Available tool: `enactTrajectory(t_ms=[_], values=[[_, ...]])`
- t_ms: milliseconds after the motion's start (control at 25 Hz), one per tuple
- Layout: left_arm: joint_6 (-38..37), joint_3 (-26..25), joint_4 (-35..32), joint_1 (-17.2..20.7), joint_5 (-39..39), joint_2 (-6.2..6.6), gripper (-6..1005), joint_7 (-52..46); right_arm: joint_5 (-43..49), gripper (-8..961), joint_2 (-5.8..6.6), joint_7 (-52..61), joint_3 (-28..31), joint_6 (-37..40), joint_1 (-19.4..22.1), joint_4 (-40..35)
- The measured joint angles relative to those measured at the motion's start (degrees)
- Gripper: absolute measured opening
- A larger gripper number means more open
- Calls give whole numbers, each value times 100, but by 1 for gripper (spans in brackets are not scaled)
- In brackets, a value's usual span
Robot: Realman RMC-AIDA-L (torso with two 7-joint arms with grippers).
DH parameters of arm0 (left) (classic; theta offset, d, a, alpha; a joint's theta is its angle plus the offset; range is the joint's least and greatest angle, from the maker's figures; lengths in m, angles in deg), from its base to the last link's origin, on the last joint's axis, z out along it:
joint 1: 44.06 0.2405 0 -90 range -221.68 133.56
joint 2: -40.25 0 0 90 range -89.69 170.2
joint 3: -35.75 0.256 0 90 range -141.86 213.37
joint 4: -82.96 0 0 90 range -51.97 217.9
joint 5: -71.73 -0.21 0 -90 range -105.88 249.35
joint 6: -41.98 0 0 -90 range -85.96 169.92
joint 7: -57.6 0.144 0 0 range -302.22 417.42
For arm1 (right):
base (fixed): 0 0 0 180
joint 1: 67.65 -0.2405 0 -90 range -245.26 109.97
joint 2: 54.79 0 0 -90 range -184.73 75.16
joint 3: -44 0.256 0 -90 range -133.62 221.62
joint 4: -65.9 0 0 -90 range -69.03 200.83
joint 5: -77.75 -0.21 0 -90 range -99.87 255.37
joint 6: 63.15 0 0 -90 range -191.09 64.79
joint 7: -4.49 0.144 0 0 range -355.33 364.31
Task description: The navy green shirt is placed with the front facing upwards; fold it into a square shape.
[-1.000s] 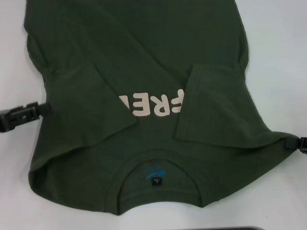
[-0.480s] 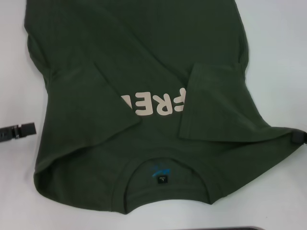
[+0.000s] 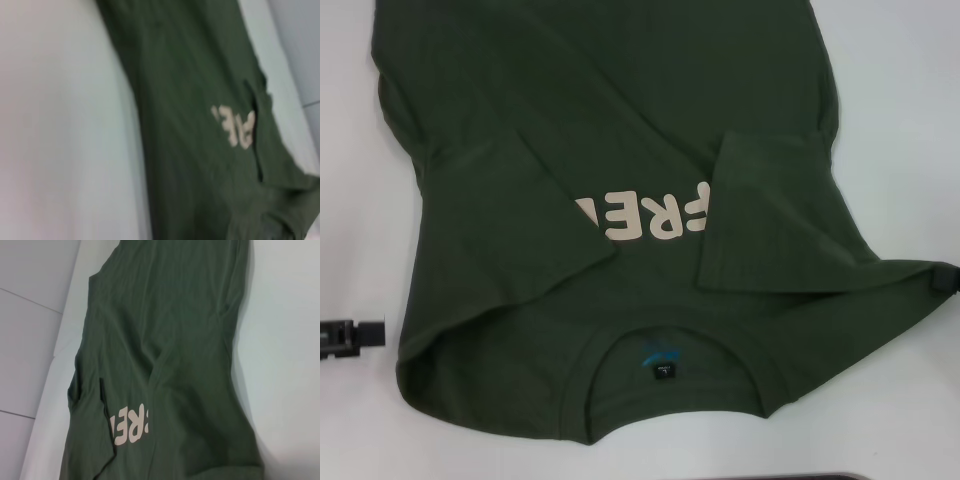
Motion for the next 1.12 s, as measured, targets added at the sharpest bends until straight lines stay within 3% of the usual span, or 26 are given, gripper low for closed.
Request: enactTrajectory(t_ms=[1120], values=[[192, 239, 341, -341, -460, -183, 866, -64, -61, 43, 34, 7, 0, -10, 0, 17]])
